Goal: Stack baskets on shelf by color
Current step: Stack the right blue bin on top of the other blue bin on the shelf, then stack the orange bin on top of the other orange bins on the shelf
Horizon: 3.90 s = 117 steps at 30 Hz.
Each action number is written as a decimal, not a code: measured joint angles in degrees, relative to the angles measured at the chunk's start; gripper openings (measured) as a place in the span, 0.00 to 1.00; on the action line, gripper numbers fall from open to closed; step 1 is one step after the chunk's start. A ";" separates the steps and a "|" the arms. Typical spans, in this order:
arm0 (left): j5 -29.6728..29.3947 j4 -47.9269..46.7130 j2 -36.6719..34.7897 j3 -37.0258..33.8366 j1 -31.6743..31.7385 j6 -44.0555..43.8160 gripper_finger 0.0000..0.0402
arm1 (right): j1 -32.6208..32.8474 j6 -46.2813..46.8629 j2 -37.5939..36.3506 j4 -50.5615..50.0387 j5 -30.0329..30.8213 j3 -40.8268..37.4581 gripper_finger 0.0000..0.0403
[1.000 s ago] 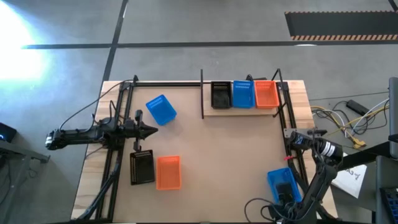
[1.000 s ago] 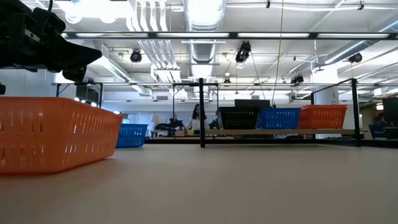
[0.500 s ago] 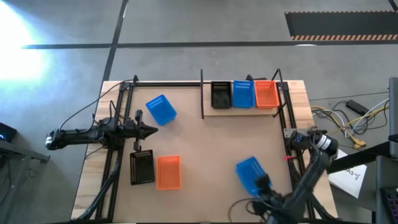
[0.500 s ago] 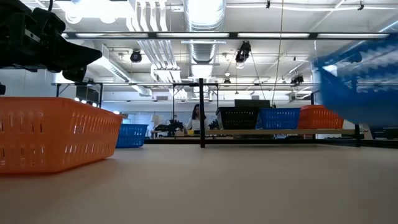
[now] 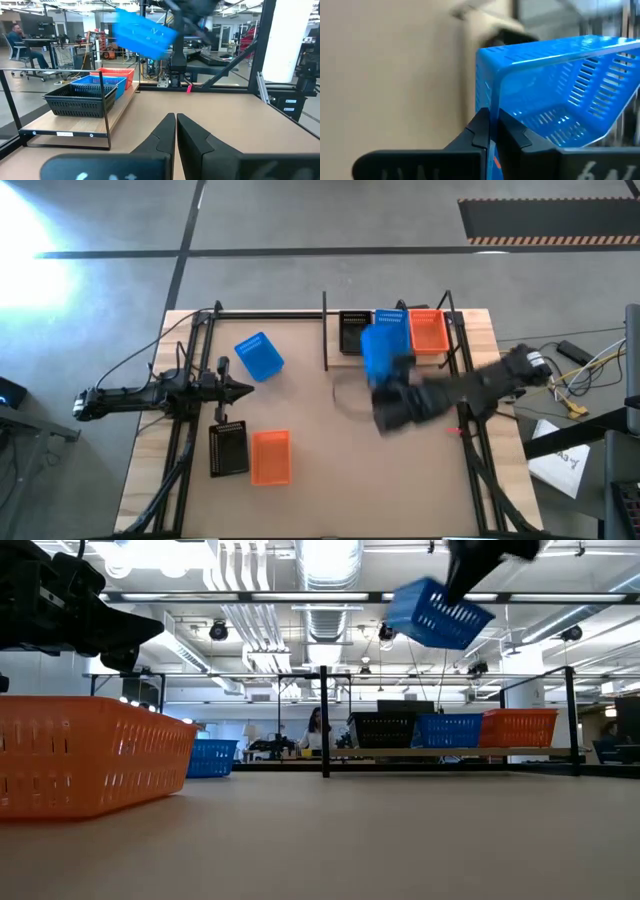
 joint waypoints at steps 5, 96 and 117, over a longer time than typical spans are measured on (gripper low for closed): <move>0.00 0.00 0.00 0.00 0.00 0.00 0.00 | -16.67 -9.18 -1.33 5.76 -7.05 -0.03 0.03; 4.95 26.16 16.31 8.13 -5.62 -8.65 0.00 | 37.53 1.53 14.51 115.65 26.94 -43.99 0.11; -16.83 -43.89 69.16 61.94 -34.74 -11.85 0.06 | 45.03 2.35 22.86 114.78 39.46 -37.06 0.11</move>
